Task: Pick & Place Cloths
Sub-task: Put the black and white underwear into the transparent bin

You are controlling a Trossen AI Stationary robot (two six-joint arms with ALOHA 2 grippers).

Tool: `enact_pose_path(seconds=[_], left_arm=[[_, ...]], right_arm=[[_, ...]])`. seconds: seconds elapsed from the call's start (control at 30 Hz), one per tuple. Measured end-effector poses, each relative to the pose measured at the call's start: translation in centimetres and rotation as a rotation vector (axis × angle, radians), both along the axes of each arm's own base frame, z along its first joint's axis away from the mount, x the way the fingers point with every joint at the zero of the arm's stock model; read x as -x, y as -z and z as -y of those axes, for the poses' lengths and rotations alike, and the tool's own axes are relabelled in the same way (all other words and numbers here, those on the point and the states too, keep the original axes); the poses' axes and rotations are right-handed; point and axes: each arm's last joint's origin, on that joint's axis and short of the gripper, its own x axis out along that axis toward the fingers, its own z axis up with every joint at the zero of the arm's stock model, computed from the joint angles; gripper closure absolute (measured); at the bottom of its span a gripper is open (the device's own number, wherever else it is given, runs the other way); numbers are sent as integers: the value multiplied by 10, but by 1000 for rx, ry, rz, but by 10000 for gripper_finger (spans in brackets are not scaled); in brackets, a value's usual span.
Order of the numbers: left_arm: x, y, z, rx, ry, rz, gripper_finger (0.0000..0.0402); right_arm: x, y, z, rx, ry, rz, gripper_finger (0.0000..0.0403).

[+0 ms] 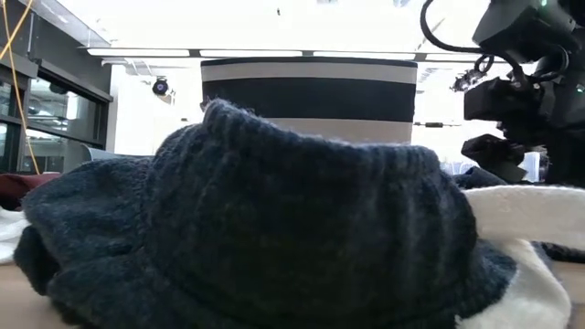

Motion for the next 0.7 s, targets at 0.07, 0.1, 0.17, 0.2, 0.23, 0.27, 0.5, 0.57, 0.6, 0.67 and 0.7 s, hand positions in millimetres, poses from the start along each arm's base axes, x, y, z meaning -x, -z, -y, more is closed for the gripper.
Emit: enact_pose_path(seconds=[0.07,0.1,0.17,0.2,0.23,0.27,0.5,0.57,0.6,0.67,0.7], left_arm=[[2,-1,-1,2,-1,8,77],[3,-2,-1,2,-6,14,77],[4,-3,-1,0,-18,18,77],[4,-3,-2,-1,-19,15,77],[4,-3,-2,-3,-20,15,77],[5,-3,-2,-8,-25,17,77],[22,-10,-8,-86,-83,52,77],[29,-10,-10,-88,-83,85,77],[33,-8,-11,-83,-79,98,77],[38,-2,-12,-73,-61,121,77],[40,2,-12,-62,-50,129,77]], right_arm=[[2,1,0,-16,-8,-26,92],[3,1,-1,-25,-5,-38,105],[4,2,-1,-52,37,-61,137],[5,2,-1,-67,67,-70,154],[5,2,0,-81,99,-75,172],[6,2,0,-93,127,-82,191],[8,3,-2,-237,291,-155,360],[9,3,-3,-276,336,-177,384],[10,2,-3,-291,362,-191,386],[10,-2,-3,-307,397,-210,388],[9,-7,-3,-312,408,-211,388]])
